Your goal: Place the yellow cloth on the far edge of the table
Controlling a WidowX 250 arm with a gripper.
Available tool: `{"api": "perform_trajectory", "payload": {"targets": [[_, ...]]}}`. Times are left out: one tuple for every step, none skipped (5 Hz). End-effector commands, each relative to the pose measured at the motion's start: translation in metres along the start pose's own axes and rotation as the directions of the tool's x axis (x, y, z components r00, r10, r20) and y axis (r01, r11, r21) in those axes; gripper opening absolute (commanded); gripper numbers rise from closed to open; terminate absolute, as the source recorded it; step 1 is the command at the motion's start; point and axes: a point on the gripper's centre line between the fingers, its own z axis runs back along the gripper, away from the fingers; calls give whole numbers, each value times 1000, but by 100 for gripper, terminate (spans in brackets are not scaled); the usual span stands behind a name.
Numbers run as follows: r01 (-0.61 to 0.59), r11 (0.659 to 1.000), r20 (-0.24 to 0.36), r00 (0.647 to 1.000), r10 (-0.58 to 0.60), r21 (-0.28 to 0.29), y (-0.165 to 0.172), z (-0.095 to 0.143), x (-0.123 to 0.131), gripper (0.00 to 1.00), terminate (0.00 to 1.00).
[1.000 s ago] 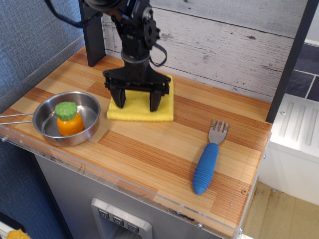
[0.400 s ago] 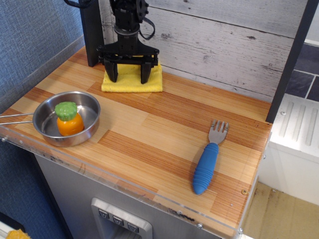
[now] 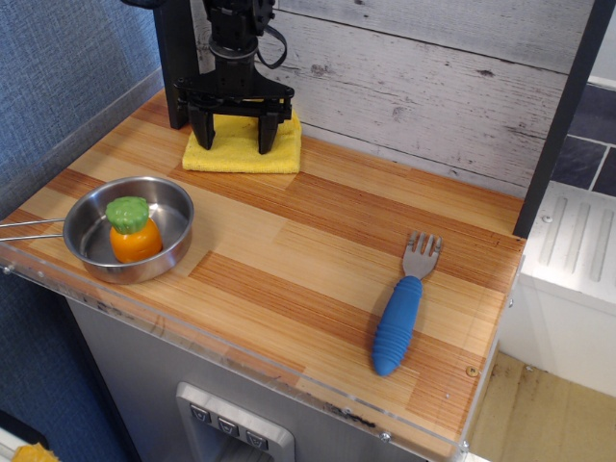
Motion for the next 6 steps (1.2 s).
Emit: {"api": "perform_trajectory", "payload": {"targets": [[-4, 999, 87, 996, 8, -35, 7, 47, 7, 100, 0], [8, 999, 122, 993, -4, -39, 11, 68, 7, 100, 0], [14, 998, 144, 990, -6, -57, 14, 89, 7, 100, 0], [30, 999, 207, 978, -25, -20, 21, 121, 7, 100, 0], [38, 999, 242, 970, -34, -12, 30, 145, 5, 100, 0], [38, 999, 242, 970, -34, -12, 30, 145, 5, 100, 0]]}}
